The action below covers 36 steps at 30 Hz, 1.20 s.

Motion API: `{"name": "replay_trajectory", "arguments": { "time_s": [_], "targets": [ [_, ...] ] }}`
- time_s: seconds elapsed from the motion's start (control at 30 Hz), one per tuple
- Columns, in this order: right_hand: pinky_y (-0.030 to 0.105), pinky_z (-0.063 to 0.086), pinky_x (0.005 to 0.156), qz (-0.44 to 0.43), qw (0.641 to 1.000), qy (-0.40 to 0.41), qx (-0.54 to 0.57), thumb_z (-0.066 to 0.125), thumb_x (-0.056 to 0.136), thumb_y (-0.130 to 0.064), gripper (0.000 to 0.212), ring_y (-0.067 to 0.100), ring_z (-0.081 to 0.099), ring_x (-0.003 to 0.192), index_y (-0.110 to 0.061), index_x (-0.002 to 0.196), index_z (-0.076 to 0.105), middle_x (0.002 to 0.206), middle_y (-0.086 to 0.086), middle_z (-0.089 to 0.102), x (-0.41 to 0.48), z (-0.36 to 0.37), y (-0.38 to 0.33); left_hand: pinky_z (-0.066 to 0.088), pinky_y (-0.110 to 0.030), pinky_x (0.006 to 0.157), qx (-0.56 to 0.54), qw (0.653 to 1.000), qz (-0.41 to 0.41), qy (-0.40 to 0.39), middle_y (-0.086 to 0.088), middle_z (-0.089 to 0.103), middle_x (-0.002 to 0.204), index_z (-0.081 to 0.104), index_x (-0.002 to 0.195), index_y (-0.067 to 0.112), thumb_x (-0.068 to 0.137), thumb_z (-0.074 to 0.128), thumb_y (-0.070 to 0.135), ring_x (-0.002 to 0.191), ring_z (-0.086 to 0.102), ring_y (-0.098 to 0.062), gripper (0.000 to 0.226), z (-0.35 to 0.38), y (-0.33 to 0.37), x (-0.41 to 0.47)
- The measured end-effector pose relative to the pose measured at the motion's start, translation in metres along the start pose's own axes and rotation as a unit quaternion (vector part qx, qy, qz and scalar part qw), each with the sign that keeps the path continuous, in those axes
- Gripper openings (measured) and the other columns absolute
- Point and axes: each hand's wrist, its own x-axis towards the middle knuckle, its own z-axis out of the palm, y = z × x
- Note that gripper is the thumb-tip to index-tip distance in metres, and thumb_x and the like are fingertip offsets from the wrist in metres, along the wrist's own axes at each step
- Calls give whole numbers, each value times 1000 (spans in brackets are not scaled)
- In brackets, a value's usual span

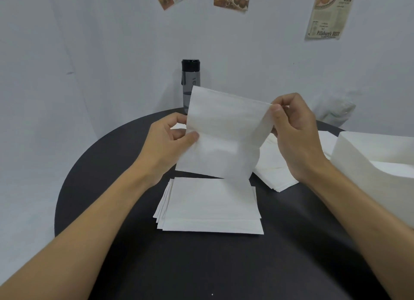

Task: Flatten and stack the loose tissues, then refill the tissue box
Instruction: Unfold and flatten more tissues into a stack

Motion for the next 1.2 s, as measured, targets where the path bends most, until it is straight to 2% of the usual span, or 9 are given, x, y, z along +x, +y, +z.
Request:
{"name": "replay_trajectory", "arguments": {
  "time_s": [0.1,0.17,0.27,0.37,0.5,0.67,0.8,1.03,1.2],
  "targets": [
    [33,46,82,26,996,-77,27,47,87,-16,19,19,64,91,-13,72,58,92,-1,73,0,-4,-2,58,-45,86,-12,1000,0,20,-6,78,94,69,103,12,95,66,5,87,73,-33,11,-4,2,1],
    [37,47,97,50,992,-119,11,44,85,-18,27,19,65,111,-7,66,59,104,2,76,0,-5,-1,53,-38,76,-29,999,-7,31,-2,76,89,70,92,10,97,61,1,81,71,-24,13,-7,4,2],
    [45,47,105,101,984,-139,-56,52,97,-25,22,16,63,114,-12,91,69,112,-3,73,-1,-2,5,59,-31,73,-82,996,-38,9,-2,78,95,71,94,8,101,53,0,87,74,-18,21,-7,9,2],
    [41,52,98,152,970,-174,-68,62,97,-29,22,17,66,100,-22,118,61,108,-1,72,-4,0,11,61,-26,77,-113,991,-62,-28,-5,78,103,72,104,7,102,48,0,93,74,-17,25,-4,13,0],
    [28,45,73,139,972,-170,-81,67,92,-11,14,12,57,74,-15,105,66,83,3,64,-5,-2,6,60,-31,79,-151,985,-82,-35,-8,77,103,78,93,9,101,37,0,91,73,-21,42,-5,18,0],
    [34,47,70,167,969,-177,-45,67,91,-5,12,18,62,74,-6,103,66,85,9,64,-2,-8,-2,56,-20,68,-94,994,-32,-39,4,71,79,71,105,11,97,57,2,70,66,-8,18,-4,14,-4],
    [13,40,48,223,940,-257,-38,68,91,-2,11,7,56,53,-4,100,63,75,9,62,-6,-7,-9,51,-38,76,-55,990,-75,-110,-8,73,94,69,112,24,90,71,7,80,65,-24,28,-12,11,-1],
    [21,40,56,174,898,-361,-183,76,85,-14,13,9,52,56,-11,78,66,63,1,64,-15,3,0,53,-33,89,125,949,-110,-268,-9,76,94,65,119,21,91,70,3,85,69,-17,34,-18,5,-4],
    [14,38,57,125,849,-420,-296,82,79,-29,16,-1,48,59,-19,83,70,62,-22,55,-17,-1,5,49,-20,78,235,923,-74,-297,4,71,99,69,111,35,88,77,20,81,61,-11,28,-18,-3,-2]
  ]
}}
